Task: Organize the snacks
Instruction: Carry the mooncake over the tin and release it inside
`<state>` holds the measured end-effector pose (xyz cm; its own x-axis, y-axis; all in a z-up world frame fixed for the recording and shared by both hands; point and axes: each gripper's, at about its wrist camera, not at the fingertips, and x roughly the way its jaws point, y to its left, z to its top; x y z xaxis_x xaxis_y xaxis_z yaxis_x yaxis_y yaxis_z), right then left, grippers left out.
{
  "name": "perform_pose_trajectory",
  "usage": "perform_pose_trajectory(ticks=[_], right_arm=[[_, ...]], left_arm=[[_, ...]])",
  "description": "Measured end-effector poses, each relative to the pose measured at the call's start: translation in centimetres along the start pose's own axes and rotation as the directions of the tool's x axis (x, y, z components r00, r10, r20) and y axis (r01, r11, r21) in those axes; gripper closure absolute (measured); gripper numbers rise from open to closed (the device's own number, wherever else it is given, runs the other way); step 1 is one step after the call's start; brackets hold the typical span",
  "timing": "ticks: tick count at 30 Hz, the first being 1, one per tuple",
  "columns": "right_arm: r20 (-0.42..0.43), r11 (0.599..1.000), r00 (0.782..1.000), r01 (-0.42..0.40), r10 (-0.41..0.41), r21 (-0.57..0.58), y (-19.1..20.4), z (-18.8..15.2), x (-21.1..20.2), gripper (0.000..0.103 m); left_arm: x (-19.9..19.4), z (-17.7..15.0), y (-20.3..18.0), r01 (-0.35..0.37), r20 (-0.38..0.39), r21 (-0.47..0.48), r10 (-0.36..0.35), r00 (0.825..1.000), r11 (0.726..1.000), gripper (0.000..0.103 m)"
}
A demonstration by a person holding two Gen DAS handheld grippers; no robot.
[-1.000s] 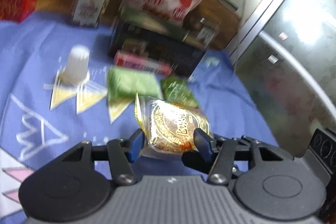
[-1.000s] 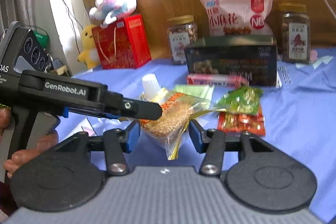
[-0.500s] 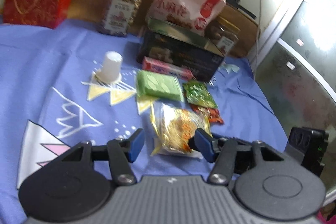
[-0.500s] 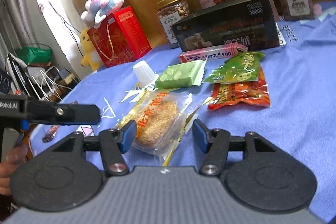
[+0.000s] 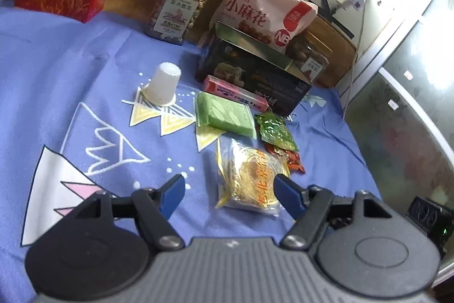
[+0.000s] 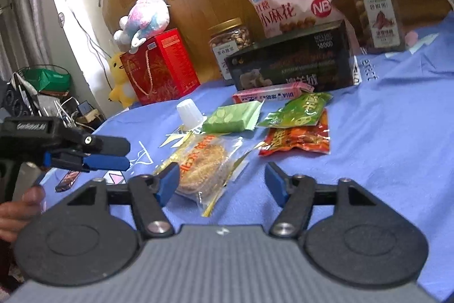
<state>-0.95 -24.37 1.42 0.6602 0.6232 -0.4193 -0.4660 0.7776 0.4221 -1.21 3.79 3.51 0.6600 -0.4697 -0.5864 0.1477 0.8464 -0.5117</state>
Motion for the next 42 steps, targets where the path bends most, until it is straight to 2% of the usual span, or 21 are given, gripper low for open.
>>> perform_pose_trajectory(ticks=[4,8,10,11,12,15,18,21,26,30,35,42], right_arm=[[-0.035,0.999,0.999,0.019,-0.020,-0.029,0.5,0.1,1.2,0.030],[-0.073,0.997,0.997,0.023,-0.029,-0.074,1.6,0.4,2.7,0.030],[-0.123,0.994,0.992,0.018,-0.032,-0.107,2.2,0.3,3.8,0.032],[-0.143,0.995,0.990,-0.010,-0.005,-0.104,2.4,0.3,4.1,0.045],[-0.141,0.994,0.990,-0.016,0.001,-0.105,2.8,0.5,4.0,0.048],[-0.114,0.985,0.993,-0.005,-0.015,-0.173,3.9,1.2,3.1,0.058],[-0.058,0.991,0.998,-0.023,0.015,-0.135,3.5,2.9,2.5,0.062],[-0.011,0.993,1.000,-0.024,0.023,-0.115,2.9,5.3,3.1,0.062],[0.060,0.988,0.998,0.023,-0.014,-0.153,1.1,10.2,5.1,0.062],[0.089,0.982,0.995,0.065,-0.049,-0.180,-1.0,14.2,8.4,0.062],[0.057,0.978,0.996,0.083,-0.073,-0.192,-3.7,16.7,13.1,0.062],[0.030,0.968,0.994,0.105,-0.101,-0.226,-5.4,15.9,15.5,0.059]], left_arm=[[1.5,0.6,1.0,0.059,-0.037,-0.025,-0.060,0.998,0.998,0.032],[4.3,1.1,0.3,0.111,-0.103,0.009,-0.110,0.989,0.994,0.030],[6.0,0.9,-0.3,0.116,-0.158,0.031,-0.110,0.981,0.993,0.039],[6.2,0.6,-0.9,0.107,-0.159,0.061,-0.096,0.983,0.992,0.051],[6.0,0.5,-1.6,0.062,-0.157,0.103,-0.045,0.987,0.993,0.058],[3.9,0.9,-2.5,0.091,-0.126,0.150,-0.072,0.989,0.984,0.063],[2.4,2.6,-3.1,0.122,-0.077,0.184,-0.110,0.991,0.975,0.063],[2.5,5.1,-3.8,0.128,-0.041,0.209,-0.122,0.992,0.969,0.063],[5.1,11.1,-5.0,0.124,0.015,0.236,-0.131,0.991,0.964,0.063],[8.6,15.6,-5.4,0.105,0.060,0.249,-0.123,0.991,0.963,0.059],[13.3,19.3,-4.6,0.056,0.052,0.207,-0.068,0.996,0.977,0.059],[17.6,20.3,-3.1,0.011,-0.008,0.161,-0.010,1.000,0.987,0.056]])
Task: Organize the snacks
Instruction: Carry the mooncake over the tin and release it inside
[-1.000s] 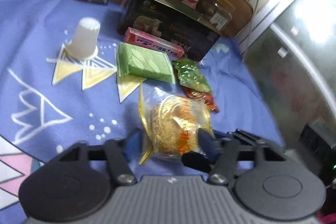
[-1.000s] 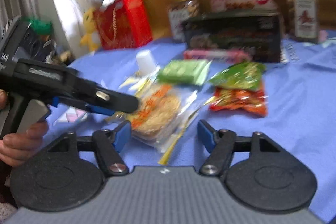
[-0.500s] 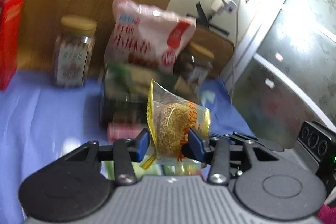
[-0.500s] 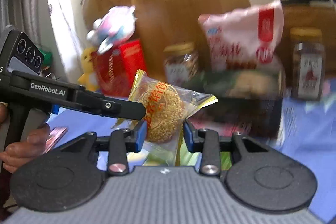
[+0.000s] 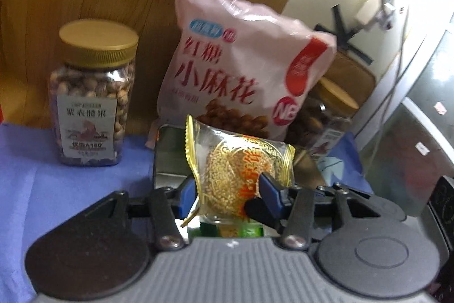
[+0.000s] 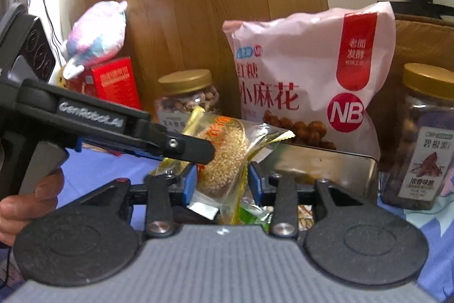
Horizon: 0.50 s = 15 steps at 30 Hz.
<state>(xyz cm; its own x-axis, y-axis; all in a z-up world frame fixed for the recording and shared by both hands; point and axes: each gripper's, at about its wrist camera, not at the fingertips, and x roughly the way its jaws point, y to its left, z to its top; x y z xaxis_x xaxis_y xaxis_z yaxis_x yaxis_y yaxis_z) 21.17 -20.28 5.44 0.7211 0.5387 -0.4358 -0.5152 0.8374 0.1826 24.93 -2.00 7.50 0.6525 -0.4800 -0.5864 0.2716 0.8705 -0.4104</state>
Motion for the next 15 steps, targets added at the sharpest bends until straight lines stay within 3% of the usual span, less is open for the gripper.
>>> perform_pose_trajectory(ticks=[6,7,15], right_arm=[[0.005,0.997,0.999,0.043,-0.044,0.063,-1.3,-0.9,-0.6,0.051],[0.020,0.996,0.998,0.054,-0.055,0.072,-1.4,-1.0,-1.2,0.046],[0.108,0.983,0.991,0.058,-0.078,0.175,-0.7,-3.4,-7.7,0.045]], left_arm=[[0.2,-0.4,-0.6,-0.043,0.001,0.019,0.043,0.999,0.999,0.052],[-0.3,-0.5,-1.0,-0.050,0.014,0.033,0.050,0.999,0.998,0.051],[-6.4,-4.1,-3.5,-0.065,0.083,0.111,0.056,0.995,0.992,0.048]])
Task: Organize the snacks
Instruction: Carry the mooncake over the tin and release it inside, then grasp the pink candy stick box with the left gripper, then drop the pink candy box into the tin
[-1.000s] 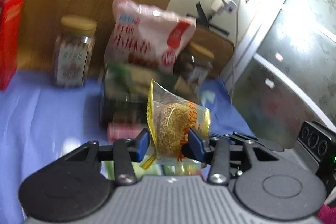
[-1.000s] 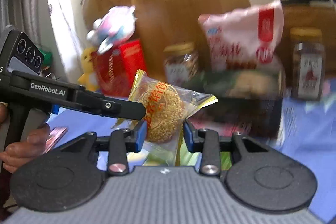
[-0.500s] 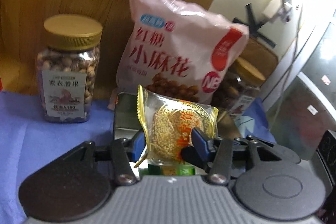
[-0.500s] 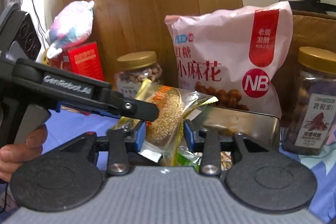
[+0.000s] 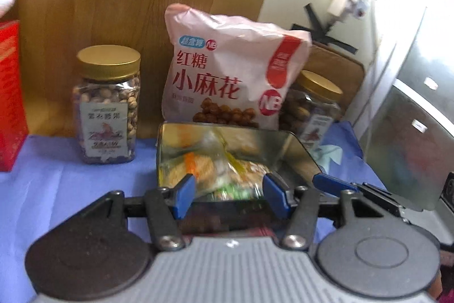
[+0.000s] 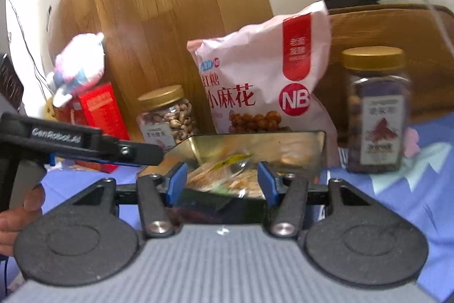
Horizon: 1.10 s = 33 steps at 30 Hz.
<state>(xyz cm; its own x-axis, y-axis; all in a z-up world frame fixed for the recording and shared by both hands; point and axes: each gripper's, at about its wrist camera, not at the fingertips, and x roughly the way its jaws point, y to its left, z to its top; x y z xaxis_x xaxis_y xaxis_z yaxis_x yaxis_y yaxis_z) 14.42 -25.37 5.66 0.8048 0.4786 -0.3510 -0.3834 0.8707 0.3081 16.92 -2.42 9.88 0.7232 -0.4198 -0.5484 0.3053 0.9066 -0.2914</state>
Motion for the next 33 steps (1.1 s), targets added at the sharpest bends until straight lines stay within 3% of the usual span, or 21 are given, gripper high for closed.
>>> perform_pose_trajectory(ticks=[4,8,11,20,22,24,26,33], right_arm=[[-0.050,1.000,0.999,0.004,-0.003,0.029,0.2,-2.6,-1.2,0.046],[-0.126,0.998,0.990,0.059,-0.056,0.016,0.1,-3.7,0.9,0.046],[-0.171,0.996,0.982,0.082,-0.075,0.033,-0.5,-4.3,2.0,0.046],[-0.241,0.999,0.970,0.033,-0.030,0.011,-0.1,-4.6,5.0,0.046],[-0.236,1.000,0.972,0.010,-0.004,0.021,-0.2,-4.6,5.0,0.046],[-0.246,0.999,0.969,-0.005,0.013,0.034,-0.4,-4.6,5.1,0.055],[-0.243,0.999,0.970,0.012,-0.004,0.031,-0.3,-4.7,5.0,0.060],[-0.171,0.999,0.985,0.029,-0.026,0.015,0.1,-4.8,2.9,0.061]], left_arm=[[-2.8,-3.1,0.7,0.009,0.016,-0.026,-0.008,1.000,1.000,0.045],[-1.2,-4.1,2.0,-0.012,-0.057,-0.104,0.006,0.998,0.995,0.044],[0.9,-4.2,2.7,-0.100,-0.089,-0.122,0.089,0.992,0.988,0.030],[5.8,-4.9,1.7,-0.225,-0.170,-0.018,0.219,0.961,0.974,0.023],[6.1,-5.1,1.4,-0.205,-0.180,-0.006,0.201,0.963,0.979,0.025],[6.6,-5.4,1.0,-0.168,-0.212,-0.021,0.160,0.964,0.985,0.030],[6.8,-5.6,-0.1,-0.179,-0.205,0.009,0.177,0.963,0.984,0.029],[4.8,-5.3,-2.3,-0.175,-0.148,0.044,0.180,0.972,0.984,0.030]])
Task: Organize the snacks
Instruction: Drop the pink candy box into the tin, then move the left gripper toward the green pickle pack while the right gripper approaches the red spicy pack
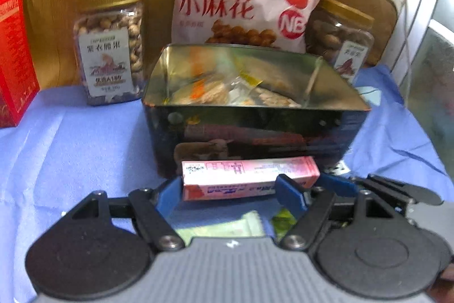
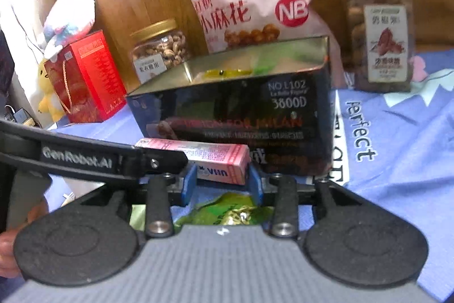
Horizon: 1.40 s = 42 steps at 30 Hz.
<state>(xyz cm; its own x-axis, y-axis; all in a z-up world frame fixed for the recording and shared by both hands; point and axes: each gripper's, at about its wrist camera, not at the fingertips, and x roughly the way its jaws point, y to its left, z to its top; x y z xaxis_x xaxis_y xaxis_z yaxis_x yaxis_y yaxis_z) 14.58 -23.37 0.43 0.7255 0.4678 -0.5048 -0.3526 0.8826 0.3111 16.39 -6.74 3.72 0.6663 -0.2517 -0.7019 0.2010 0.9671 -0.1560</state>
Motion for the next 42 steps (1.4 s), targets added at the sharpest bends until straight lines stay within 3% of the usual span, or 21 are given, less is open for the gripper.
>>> perform_pose_trajectory(ticks=[5,10,14,21,24,28,32,37,40,42], right_arm=[[0.092,0.999,0.996,0.013,-0.010,-0.030,1.7,0.3,-3.2,0.061],[0.216,0.994,0.975,0.074,-0.054,-0.085,2.3,2.1,-5.2,0.061],[0.243,0.991,0.966,0.109,-0.088,-0.078,0.7,3.7,-4.6,0.061],[0.245,0.984,0.957,0.173,-0.156,-0.050,-2.0,4.3,-2.5,0.055],[0.295,0.984,0.943,0.174,-0.155,-0.039,-1.8,3.4,-3.7,0.046],[0.321,0.987,0.936,0.160,-0.147,-0.016,-1.3,2.6,-5.8,0.046],[0.277,0.993,0.954,0.113,-0.118,0.033,-0.8,-0.4,-8.3,0.046],[0.103,0.995,0.994,0.037,-0.046,0.090,-0.1,-4.7,-8.7,0.038],[0.017,0.997,0.998,0.060,-0.061,0.042,1.4,-5.6,-7.8,0.037],[0.007,0.997,0.997,0.077,-0.077,-0.019,2.6,-5.6,-7.4,0.032]], left_arm=[[-3.4,-0.2,-0.8,0.018,0.081,0.014,-0.019,0.997,1.000,0.030],[-4.9,2.4,-1.9,0.058,0.154,0.041,-0.063,0.986,0.997,0.030],[-3.2,4.8,-3.0,0.073,0.171,0.064,-0.083,0.982,0.995,0.030],[2.3,6.5,-3.1,0.090,0.110,0.008,-0.090,0.990,0.996,0.032],[1.2,6.3,-2.7,0.105,0.134,0.008,-0.106,0.985,0.994,0.031],[-2.6,5.8,-1.1,0.145,0.201,-0.006,-0.141,0.969,0.989,0.030],[-6.1,2.8,1.2,0.205,0.226,-0.031,-0.193,0.955,0.978,0.029],[-7.0,-2.4,2.1,0.295,0.149,-0.051,-0.285,0.947,0.954,0.029],[-6.0,-4.6,1.6,0.340,0.088,-0.064,-0.334,0.939,0.938,0.029],[-5.4,-5.4,1.3,0.367,0.062,-0.076,-0.363,0.930,0.927,0.029]])
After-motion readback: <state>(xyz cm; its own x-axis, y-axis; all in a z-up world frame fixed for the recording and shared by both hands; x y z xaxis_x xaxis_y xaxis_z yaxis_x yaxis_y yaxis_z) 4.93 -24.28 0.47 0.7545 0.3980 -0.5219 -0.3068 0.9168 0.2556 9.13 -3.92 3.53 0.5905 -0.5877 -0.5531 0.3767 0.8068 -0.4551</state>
